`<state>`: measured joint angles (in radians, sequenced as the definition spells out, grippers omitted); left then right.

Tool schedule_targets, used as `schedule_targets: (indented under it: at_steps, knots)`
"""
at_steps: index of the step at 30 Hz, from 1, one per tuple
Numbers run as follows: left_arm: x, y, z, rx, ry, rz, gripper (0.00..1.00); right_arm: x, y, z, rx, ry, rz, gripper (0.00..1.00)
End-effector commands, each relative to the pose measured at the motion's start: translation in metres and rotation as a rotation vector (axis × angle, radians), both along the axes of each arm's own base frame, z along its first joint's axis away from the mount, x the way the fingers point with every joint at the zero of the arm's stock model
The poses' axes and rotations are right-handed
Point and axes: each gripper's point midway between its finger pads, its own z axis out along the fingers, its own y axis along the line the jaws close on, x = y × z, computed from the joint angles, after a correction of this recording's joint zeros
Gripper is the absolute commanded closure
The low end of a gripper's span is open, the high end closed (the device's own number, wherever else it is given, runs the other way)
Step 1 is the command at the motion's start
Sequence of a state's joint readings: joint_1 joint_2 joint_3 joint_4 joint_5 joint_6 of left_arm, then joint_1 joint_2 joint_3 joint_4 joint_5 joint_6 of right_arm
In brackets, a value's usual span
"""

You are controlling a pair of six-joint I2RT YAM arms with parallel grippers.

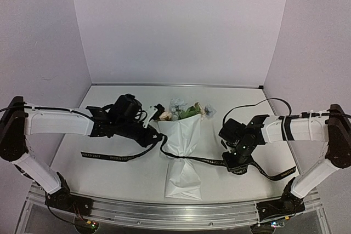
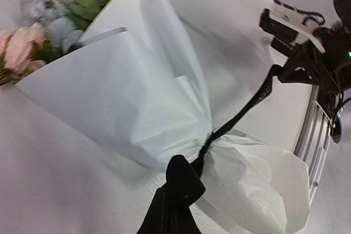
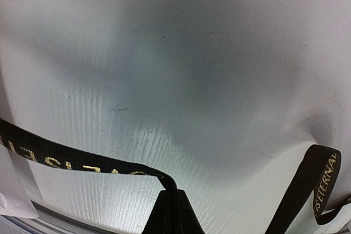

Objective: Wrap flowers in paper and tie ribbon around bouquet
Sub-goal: Tie the ribbon around the folded bouquet, then cross the half-tied ribbon over the folded bouquet.

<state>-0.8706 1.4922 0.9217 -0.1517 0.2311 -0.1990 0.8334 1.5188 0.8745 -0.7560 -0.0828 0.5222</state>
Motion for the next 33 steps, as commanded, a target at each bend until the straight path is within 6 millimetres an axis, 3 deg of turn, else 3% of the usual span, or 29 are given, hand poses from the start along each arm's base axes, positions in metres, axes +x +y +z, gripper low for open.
schedule_targets:
  at_steps: [1,5,13,17,26,30,33]
  knots:
    - [-0.033,-0.049,0.011,0.019,-0.037,-0.233,1.00,0.011,0.012,0.011,0.027,-0.026,-0.038,1.00]
    - [-0.058,-0.084,0.007,0.037,-0.042,-0.342,1.00,0.014,0.019,0.013,0.048,-0.024,-0.052,1.00]
    - [-0.074,-0.129,0.009,0.051,-0.132,-0.456,1.00,0.020,0.022,0.017,0.058,-0.042,-0.086,0.99]
    - [-0.084,-0.137,0.003,0.100,-0.180,-0.514,1.00,0.024,0.023,0.019,0.067,-0.044,-0.112,0.96]
    - [-0.097,-0.147,0.014,0.086,-0.356,-0.633,1.00,0.034,0.026,0.024,0.119,-0.023,-0.192,0.88]
    - [-0.099,-0.153,0.006,0.075,-0.443,-0.706,0.97,0.036,0.022,0.024,0.126,-0.018,-0.220,0.80]
    - [-0.097,-0.158,0.002,0.075,-0.492,-0.735,0.95,0.037,0.012,0.024,0.122,-0.023,-0.250,0.69]
